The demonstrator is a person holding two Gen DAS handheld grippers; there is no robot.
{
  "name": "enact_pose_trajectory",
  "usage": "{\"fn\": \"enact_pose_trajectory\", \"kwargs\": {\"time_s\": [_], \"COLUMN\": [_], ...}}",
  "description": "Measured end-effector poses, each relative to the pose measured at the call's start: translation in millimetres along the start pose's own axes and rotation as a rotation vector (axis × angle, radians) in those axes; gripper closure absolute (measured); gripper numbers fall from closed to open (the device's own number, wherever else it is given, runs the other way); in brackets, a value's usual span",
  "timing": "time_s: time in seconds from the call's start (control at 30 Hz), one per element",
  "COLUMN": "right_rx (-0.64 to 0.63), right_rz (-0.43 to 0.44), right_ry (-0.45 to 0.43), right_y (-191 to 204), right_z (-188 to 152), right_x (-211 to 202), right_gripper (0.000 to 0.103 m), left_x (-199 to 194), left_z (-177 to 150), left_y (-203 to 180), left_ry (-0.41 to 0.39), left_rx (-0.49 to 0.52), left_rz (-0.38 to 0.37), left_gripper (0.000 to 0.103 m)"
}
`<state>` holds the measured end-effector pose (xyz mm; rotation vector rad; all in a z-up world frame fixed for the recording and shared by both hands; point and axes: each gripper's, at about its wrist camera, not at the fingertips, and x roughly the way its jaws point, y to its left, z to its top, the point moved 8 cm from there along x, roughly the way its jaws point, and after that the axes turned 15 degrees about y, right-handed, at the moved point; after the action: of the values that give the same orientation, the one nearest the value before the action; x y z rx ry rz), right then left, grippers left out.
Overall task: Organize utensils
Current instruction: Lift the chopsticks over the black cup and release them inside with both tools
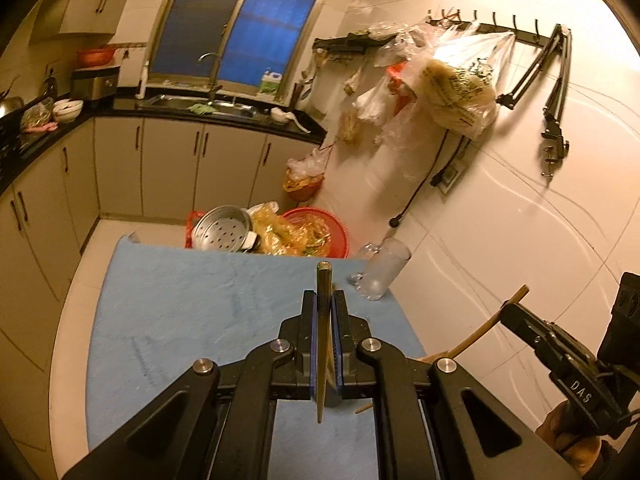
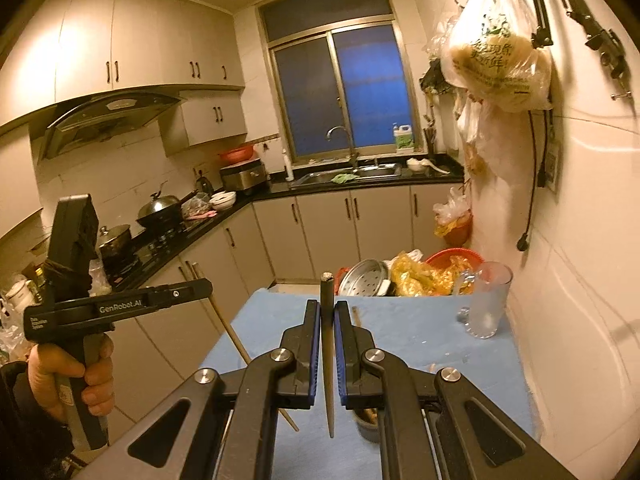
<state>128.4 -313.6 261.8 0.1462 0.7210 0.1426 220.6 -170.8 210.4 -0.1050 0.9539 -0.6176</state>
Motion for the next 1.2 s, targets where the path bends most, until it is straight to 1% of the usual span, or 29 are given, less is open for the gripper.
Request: {"fn": "enact_pose_trajectory", "kwargs": {"time_s": [0.07,0.23,0.5,0.87,1.2], "right_rx": [0.005,0.035,0.024,0.017,0.012], "right_rz": [-0.023,-0.045,-0.083,-0.092,-0.087], "right_ry": [-0.024,-0.050,-0.049,0.007,0.078], "right_y": [-7,-23,-34,-43,-48], "right_z": [3,8,9,-4,-25], "right_x": [-2,0,12,37,60], "right_gripper": [0.095,0.095,0.095,0.095,0.095], "left_x": [4,15,42,76,97], "left_z": [7,18,24,16,4], "left_y": [-9,-24,-33,-33,-26], "left_ry": [-0.012,-0.034,-0.033,0.011,0.065], "left_rx": [0.009,0.011,0.002,0.029,0.026], "left_rz": [-0.006,-0.014,-0.014,0.050,0.073], "left_gripper": [0.096,0.096,0.096,0.096,0.096]}}
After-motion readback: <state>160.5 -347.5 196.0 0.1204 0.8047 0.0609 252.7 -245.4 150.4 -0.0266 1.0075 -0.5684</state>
